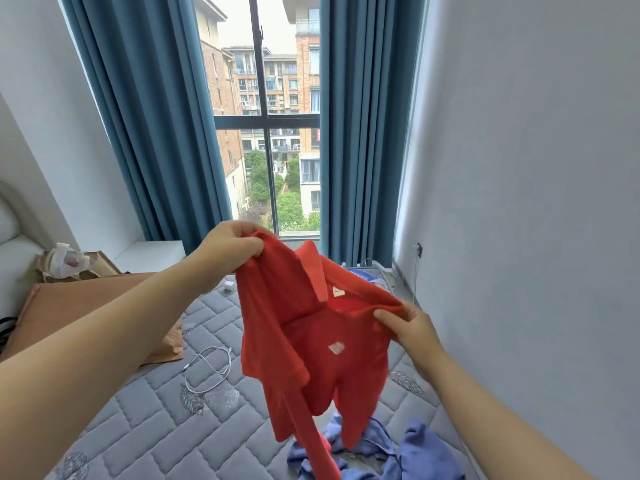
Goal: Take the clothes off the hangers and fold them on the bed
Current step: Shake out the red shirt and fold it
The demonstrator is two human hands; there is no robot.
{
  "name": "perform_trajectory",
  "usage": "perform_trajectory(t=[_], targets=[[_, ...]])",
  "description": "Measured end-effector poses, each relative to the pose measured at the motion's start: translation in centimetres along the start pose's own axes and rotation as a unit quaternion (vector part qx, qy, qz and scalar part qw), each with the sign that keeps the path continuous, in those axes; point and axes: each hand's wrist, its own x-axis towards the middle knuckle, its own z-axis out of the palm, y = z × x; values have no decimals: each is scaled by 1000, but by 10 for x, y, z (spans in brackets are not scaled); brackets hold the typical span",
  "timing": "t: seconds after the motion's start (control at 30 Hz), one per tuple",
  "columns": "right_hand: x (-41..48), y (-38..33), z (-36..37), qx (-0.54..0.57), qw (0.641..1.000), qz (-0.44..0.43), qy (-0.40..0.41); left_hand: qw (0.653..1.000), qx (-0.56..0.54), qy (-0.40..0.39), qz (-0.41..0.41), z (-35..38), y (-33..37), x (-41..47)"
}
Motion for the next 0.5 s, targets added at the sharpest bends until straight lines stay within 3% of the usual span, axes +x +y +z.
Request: perform_trajectory(t=[0.17,0.27,0.4,0.5], targets=[[15,-34,-5,-123,982,-135,52,988,84,-115,-52,-1,-22,-10],[20,-50,-4,-192,964,-179,39,988,81,-121,-45,7,-26,-15],[22,-66,-3,-239,948,-209,18,986,-24,-149,-76,10,-30,-17],[21,-75,-3,-246,944,-219,16,991,36,-125,-36,12,-37,-15]])
